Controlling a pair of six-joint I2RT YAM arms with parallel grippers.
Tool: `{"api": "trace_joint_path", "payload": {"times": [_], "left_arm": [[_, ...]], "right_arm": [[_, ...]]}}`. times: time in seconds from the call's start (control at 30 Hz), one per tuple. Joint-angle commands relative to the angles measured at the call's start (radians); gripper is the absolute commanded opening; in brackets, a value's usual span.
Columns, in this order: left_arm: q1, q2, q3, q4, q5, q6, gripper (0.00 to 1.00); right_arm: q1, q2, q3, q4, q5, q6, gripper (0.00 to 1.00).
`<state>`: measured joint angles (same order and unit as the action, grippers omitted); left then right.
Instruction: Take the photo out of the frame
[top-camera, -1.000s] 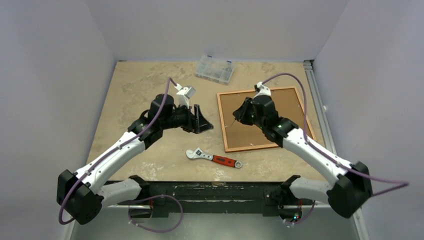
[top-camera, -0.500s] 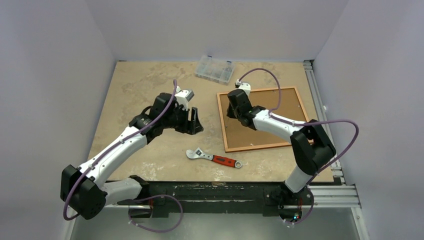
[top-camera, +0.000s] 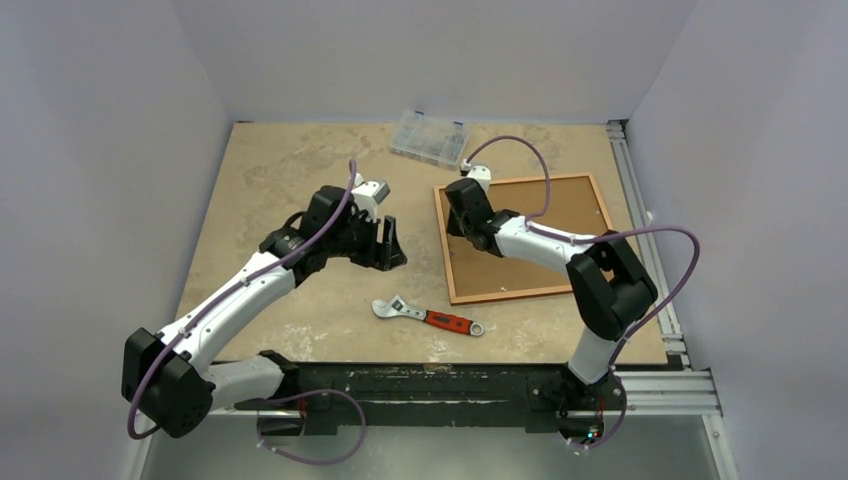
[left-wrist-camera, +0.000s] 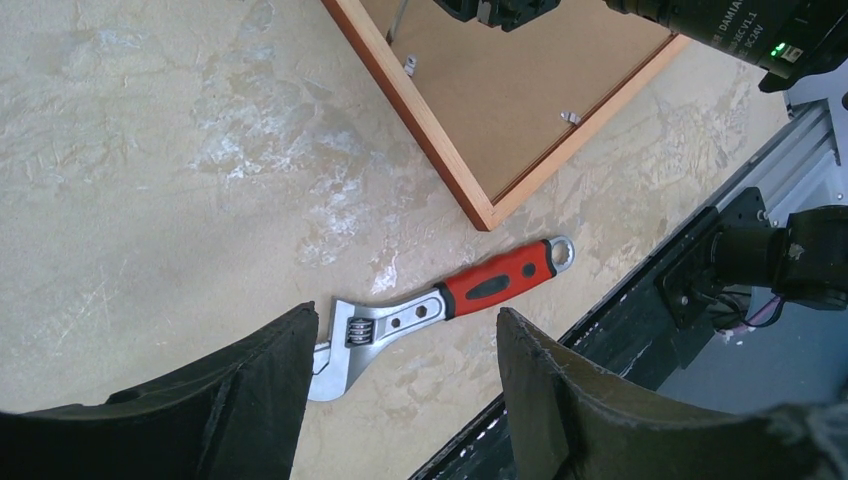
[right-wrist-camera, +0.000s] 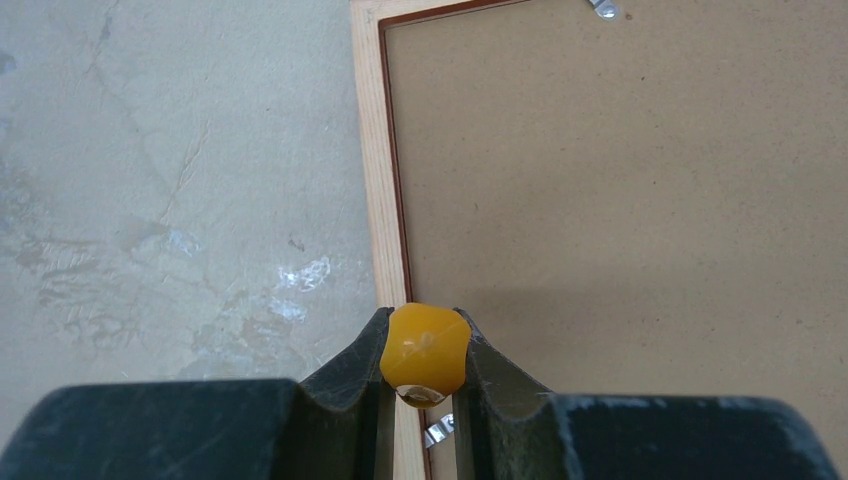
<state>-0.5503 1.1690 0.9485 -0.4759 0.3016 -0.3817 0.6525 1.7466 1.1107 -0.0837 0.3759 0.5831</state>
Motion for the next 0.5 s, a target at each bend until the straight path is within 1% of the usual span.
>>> {"api": "trace_joint_path", "payload": {"times": [0.0, 0.47], "left_arm": [[0.003, 0.012, 0.046, 0.028, 0.024, 0.006, 0.64], [0.005, 0.036, 0.049, 0.036, 0.052, -0.006, 0.64]], "right_arm": [[0.03, -0.015, 0.018, 0.005, 0.026, -0.008, 0.0], [0.066, -0.022, -0.009, -0.035, 0.076, -0.046, 0.0]]}}
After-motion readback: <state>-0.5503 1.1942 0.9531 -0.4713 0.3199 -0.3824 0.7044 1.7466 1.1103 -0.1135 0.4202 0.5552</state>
